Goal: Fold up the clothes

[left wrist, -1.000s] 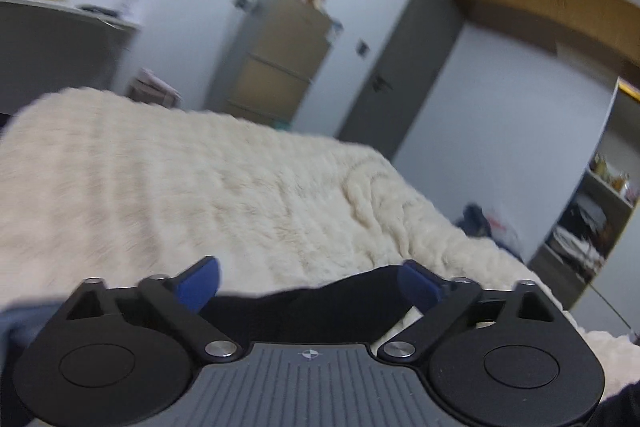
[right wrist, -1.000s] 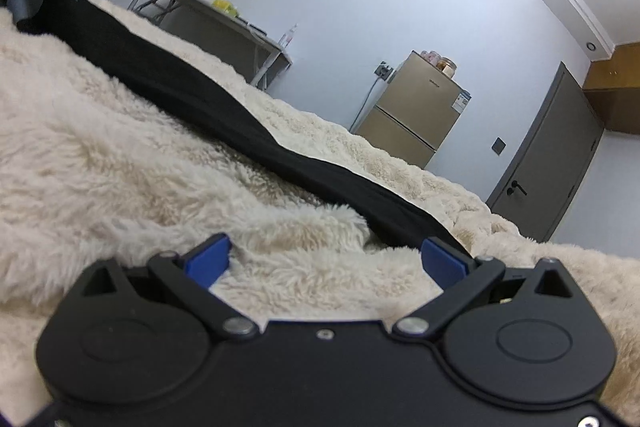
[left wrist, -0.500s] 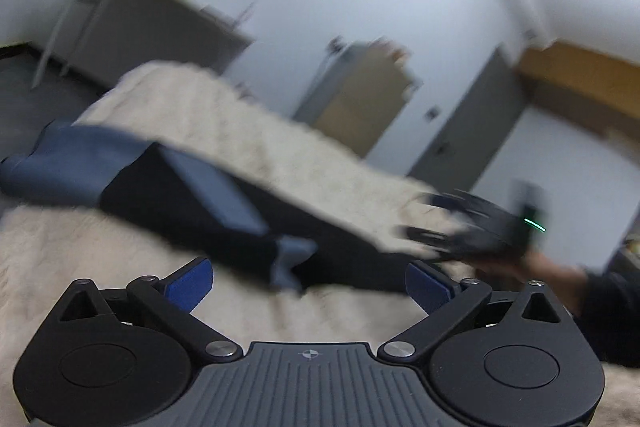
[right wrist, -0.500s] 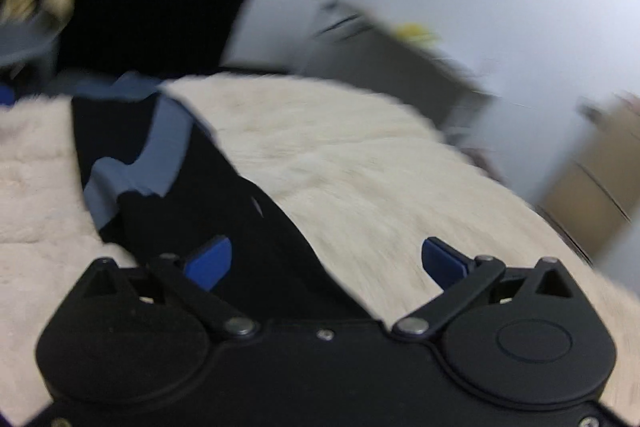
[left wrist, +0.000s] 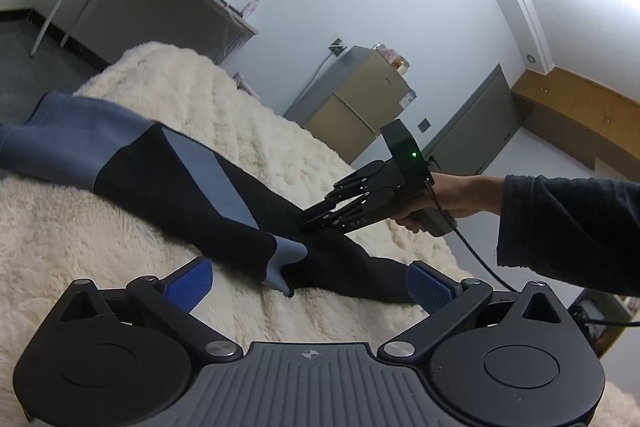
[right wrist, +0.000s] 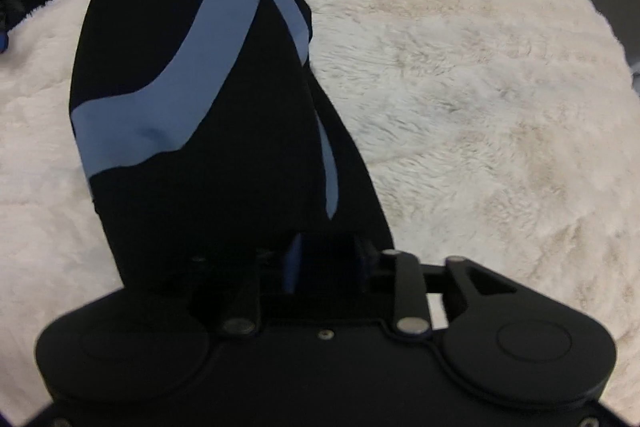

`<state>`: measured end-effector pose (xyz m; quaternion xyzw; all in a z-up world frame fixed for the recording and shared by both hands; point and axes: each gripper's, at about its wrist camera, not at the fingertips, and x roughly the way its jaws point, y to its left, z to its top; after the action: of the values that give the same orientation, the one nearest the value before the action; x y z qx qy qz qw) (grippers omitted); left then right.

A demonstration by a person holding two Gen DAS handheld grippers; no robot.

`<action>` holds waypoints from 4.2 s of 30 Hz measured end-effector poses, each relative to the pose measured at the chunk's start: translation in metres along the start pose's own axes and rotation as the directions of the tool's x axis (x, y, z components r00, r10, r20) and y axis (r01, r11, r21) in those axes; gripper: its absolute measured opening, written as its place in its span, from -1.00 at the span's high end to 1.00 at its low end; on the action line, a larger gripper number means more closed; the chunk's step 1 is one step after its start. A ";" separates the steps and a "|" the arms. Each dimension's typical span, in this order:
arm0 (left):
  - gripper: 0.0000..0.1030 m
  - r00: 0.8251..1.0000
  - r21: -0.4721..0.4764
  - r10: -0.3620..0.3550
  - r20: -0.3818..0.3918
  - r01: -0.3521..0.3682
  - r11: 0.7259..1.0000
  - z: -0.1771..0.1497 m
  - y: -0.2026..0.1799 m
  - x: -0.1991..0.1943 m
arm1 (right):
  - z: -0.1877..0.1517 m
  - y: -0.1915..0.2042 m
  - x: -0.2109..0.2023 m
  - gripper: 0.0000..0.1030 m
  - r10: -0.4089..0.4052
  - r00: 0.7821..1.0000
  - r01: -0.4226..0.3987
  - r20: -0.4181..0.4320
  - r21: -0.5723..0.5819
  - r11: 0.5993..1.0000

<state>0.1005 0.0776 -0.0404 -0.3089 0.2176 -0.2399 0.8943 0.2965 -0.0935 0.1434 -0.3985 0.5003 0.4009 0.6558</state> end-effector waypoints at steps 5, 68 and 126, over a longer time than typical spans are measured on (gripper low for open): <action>-0.99 1.000 0.016 -0.015 -0.017 0.015 1.000 -0.001 -0.001 0.008 | 0.007 -0.006 0.010 0.37 0.090 0.995 -0.089 -0.049 0.022 0.996; -0.99 0.986 0.048 0.154 -0.057 -0.152 0.987 -0.014 -0.003 0.008 | -0.395 0.040 -0.042 -0.91 -0.736 0.649 -0.462 0.192 0.868 -0.181; -0.99 0.914 -0.330 0.242 0.325 -0.130 0.935 0.004 0.043 -0.075 | 0.083 0.100 0.028 0.85 -0.721 0.627 0.626 0.295 0.360 0.692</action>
<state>0.0559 0.1515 -0.0480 -0.4579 0.1126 -0.0561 0.8801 0.2371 0.0224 0.1192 -0.3865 0.2035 0.1404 0.8885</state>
